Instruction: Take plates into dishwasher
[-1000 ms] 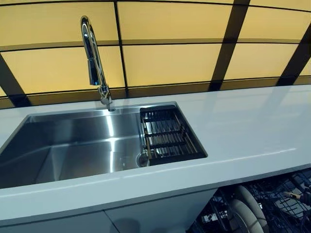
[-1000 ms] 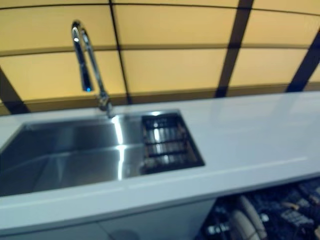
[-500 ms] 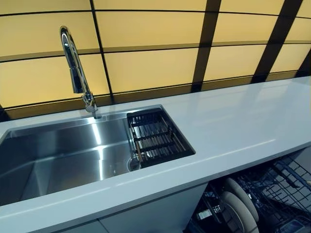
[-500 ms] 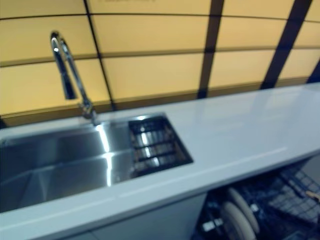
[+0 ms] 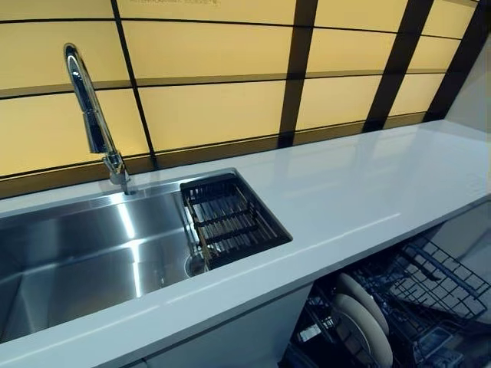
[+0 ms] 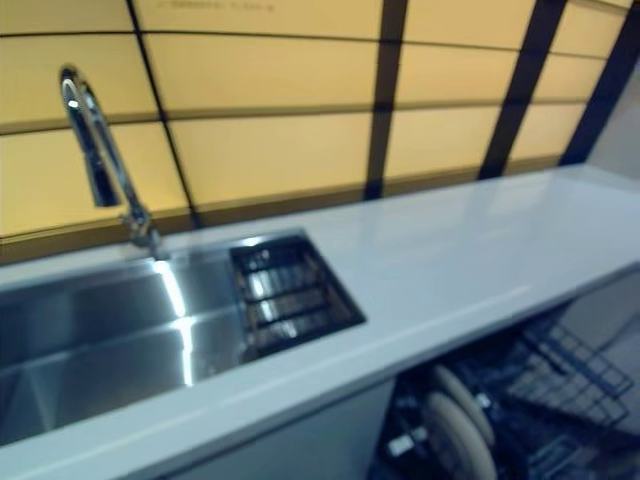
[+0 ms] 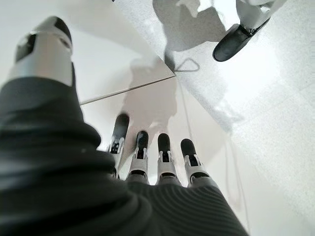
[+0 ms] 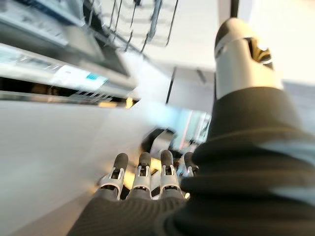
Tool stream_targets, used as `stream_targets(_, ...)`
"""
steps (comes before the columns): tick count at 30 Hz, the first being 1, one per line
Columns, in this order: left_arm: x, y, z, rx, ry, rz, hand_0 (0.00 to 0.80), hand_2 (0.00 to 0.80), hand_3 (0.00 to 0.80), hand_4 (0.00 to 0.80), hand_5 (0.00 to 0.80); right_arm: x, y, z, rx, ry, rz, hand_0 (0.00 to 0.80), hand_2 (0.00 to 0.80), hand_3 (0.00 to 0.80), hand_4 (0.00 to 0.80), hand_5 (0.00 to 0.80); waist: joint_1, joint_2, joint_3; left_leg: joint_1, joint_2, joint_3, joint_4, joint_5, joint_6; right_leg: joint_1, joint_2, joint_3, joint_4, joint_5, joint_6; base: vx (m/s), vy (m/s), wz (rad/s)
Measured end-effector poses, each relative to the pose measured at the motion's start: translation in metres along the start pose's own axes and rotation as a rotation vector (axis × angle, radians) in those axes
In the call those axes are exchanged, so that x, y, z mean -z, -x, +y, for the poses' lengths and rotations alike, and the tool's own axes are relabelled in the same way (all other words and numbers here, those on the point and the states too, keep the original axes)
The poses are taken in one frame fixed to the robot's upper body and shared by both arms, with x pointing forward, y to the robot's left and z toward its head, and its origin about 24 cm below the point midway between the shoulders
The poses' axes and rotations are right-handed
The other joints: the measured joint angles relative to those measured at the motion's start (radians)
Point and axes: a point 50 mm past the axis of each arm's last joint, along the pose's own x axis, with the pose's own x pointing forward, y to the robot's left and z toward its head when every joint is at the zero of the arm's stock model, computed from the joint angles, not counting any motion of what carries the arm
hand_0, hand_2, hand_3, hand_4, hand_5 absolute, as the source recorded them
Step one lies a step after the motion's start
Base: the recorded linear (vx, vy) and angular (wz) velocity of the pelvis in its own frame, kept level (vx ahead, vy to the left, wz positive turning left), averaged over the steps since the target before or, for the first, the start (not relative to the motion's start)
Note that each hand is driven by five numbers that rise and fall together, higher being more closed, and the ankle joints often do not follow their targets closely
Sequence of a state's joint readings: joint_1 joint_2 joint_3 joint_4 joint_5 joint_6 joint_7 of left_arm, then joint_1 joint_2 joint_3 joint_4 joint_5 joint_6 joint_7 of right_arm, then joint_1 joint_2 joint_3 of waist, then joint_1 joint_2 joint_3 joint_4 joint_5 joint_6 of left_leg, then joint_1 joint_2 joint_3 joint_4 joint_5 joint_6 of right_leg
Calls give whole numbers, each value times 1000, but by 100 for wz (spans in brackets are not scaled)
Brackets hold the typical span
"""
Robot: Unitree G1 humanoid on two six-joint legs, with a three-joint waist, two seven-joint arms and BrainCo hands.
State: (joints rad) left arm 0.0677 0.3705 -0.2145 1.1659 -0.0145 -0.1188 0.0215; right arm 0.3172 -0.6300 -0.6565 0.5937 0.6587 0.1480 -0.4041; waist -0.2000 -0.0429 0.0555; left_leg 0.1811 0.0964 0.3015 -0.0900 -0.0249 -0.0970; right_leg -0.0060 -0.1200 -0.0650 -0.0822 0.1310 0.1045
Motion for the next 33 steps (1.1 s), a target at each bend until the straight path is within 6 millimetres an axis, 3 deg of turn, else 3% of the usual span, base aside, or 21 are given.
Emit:
stream_targets(7,4,0,0,-1,-1,33,0,0,0,0,0,60,0,-38,145,16,195,0,0,0,0,0,-5,2,4,-2,1,25,0,-4,0,-20,-5,0,0,0,0,-37,-43,-10)
stream_targets(13,5,0,1,-1,-2,39,0,0,0,0,0,95,9,-47,164,-70,313,0,0,0,0,0,-5,3,7,-2,2,26,0,-6,-2,-24,-3,0,-4,4,3,-22,-59,-2)
stream_targets(19,4,0,3,-4,-4,37,0,0,0,0,0,115,16,-40,108,-377,380,0,0,0,0,0,-5,14,14,-3,3,25,0,-7,-2,-25,-2,-1,-5,4,2,-21,-86,0)
stream_targets(26,6,1,10,-1,-14,50,0,0,0,0,0,143,37,5,-118,-814,444,0,0,0,0,0,-2,59,32,-20,-1,23,0,-6,-1,-39,-5,-1,-5,7,-1,-44,-57,1)
stream_targets(29,8,1,11,0,-14,55,0,0,0,0,0,140,33,3,-127,-859,416,0,0,0,0,0,-2,95,43,-29,-3,21,3,-8,2,-44,-7,-1,-2,8,-1,-27,-39,2)
stream_targets(33,7,1,10,0,-14,54,0,0,0,0,0,133,27,2,-133,-850,418,0,0,0,0,0,1,116,48,-37,0,21,5,-7,3,-53,-7,-3,-1,7,-3,3,-42,0)
